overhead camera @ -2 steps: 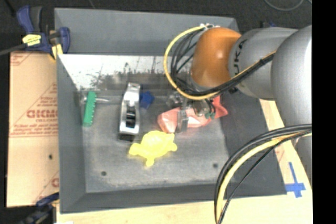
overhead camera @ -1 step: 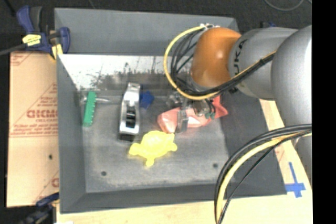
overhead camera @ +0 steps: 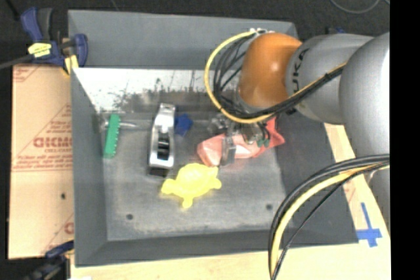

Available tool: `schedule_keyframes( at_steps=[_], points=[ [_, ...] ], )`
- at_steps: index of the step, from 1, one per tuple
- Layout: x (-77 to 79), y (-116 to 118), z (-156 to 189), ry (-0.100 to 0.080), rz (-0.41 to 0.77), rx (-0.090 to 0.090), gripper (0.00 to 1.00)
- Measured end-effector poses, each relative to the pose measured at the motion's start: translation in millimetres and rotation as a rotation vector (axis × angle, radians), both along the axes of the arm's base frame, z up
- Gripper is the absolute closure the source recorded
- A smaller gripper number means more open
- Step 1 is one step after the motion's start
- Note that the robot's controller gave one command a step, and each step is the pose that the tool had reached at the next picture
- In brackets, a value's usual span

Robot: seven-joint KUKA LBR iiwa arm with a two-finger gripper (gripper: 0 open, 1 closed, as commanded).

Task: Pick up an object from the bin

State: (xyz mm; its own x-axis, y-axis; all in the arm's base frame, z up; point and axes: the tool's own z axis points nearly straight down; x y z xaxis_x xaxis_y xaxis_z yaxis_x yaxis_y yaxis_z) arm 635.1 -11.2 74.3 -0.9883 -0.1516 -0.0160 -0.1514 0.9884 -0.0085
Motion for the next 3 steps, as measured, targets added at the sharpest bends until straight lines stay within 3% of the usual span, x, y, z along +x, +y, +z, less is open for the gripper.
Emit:
schedule_keyframes(
  at_steps=[1,2,3],
  points=[
    [-3.7,10.1,94.3,0.001,0.049,-0.003,1.0],
    [-3.7,10.1,94.3,0.001,0.05,-0.003,1.0],
    [-10.1,37.8,214.9,0.004,0.012,-0.002,1.0]
  ],
)
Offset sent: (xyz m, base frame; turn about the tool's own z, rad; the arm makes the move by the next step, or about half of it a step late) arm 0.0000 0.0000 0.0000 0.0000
